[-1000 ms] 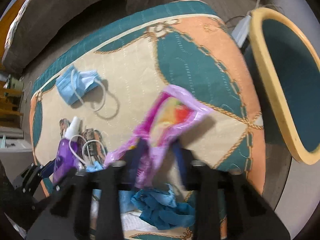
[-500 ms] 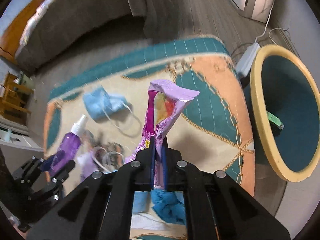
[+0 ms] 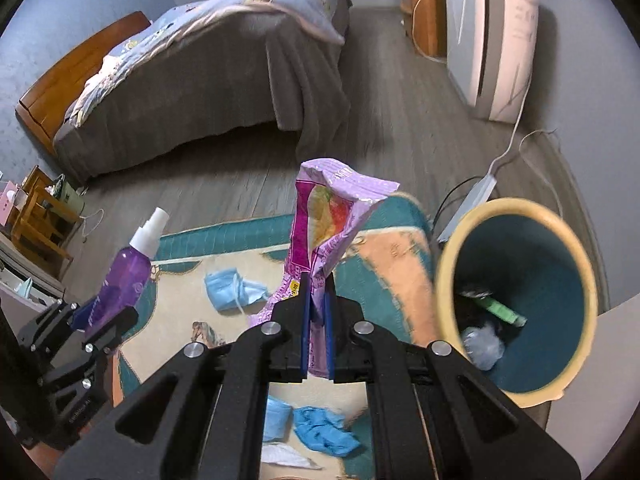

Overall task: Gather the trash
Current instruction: 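Carry the wrapper and spray bottle over the bin and open both grippers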

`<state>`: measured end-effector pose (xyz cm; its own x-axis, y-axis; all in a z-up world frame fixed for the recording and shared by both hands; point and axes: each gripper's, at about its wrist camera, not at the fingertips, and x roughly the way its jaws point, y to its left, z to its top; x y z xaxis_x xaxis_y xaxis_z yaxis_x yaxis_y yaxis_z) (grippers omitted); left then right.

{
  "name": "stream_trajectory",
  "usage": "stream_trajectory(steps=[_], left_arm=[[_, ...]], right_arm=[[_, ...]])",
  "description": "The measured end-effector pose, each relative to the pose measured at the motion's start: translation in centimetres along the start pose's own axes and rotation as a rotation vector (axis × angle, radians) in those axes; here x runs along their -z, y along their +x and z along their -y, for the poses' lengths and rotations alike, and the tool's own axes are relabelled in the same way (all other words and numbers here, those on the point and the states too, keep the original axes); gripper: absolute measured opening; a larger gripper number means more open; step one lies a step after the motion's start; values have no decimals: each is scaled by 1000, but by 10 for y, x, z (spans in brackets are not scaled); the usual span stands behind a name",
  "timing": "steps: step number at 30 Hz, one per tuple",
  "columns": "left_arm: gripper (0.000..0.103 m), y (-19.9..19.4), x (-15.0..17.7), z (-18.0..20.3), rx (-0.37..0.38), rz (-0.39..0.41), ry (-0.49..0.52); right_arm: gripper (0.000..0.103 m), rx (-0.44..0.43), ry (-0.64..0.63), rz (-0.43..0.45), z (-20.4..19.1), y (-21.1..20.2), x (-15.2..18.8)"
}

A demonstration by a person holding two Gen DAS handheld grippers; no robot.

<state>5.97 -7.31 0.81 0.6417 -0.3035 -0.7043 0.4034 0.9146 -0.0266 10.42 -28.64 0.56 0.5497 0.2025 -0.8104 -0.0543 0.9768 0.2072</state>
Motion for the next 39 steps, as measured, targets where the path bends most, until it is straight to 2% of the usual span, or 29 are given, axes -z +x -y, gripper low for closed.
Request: stream_trajectory(steps=[13, 24, 39], left_arm=[[33, -9, -25, 28, 59, 68, 31], [33, 6, -20, 51, 60, 45, 86], [33, 22, -3, 87, 50, -11, 154]], right_arm=[[5, 27, -31, 20, 21, -11, 3], [5, 52, -22, 7, 40, -15, 8], [5, 143, 2, 27, 73, -26, 11]])
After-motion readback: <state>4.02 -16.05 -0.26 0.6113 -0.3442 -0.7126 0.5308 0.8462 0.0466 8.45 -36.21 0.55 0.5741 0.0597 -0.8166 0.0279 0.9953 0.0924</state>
